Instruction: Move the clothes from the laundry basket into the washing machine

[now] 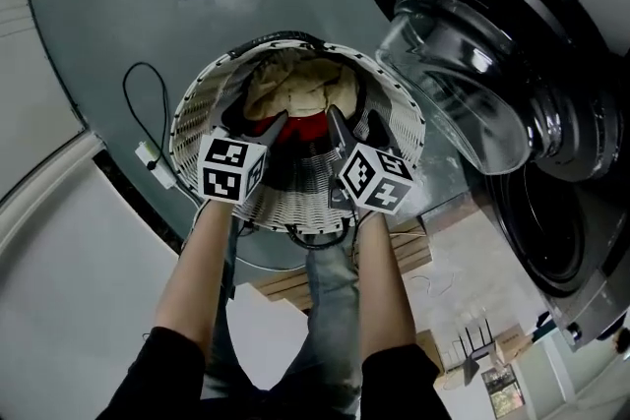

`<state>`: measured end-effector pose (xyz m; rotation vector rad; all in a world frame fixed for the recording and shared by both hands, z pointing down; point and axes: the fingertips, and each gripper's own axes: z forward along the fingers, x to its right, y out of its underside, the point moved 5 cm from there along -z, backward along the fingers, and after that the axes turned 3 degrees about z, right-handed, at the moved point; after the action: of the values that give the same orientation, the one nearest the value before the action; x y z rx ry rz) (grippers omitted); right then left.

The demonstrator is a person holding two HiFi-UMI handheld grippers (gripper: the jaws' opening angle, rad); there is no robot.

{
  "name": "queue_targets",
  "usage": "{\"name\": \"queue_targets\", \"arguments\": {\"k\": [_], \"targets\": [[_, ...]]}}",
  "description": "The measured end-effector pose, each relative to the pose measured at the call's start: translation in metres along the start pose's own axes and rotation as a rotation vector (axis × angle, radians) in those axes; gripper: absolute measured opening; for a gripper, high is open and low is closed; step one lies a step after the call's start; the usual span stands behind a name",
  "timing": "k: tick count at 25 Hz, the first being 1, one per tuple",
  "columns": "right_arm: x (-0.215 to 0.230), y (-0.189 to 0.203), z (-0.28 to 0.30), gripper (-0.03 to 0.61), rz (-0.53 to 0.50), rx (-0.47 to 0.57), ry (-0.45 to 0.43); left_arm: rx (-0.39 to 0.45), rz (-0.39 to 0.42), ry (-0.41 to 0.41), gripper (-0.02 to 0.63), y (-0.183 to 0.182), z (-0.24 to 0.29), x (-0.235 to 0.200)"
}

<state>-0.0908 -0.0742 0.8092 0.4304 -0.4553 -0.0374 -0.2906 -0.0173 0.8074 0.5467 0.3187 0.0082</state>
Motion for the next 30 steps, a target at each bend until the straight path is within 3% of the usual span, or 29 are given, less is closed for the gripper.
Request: {"name": "queue_targets", "arguments": {"k": [9, 14, 22, 30], "targets": [[0.032, 0.035, 0.071, 0.374, -0.039, -0.072, 0.048, -0.066, -0.028, -0.047, 0.348, 0.044, 0.077, -0.024], [0.054, 0.062, 0.106, 0.374, -0.01, -0.109, 0.092, -0.092, -0.099, -0.066, 0.348, 0.07, 0.112, -0.041], [0.087, 0.094, 0.145, 0.388, 0.027, -0.146, 0.166, -0.165, -0.061, -0.099, 0.354, 0.105, 0.151, -0.055], [0.101, 0.108, 0.182, 0.393, 0.067, -0.186, 0.157, -0.288, -0.03, -0.083, 0.376, 0.136, 0.186, -0.063]]}}
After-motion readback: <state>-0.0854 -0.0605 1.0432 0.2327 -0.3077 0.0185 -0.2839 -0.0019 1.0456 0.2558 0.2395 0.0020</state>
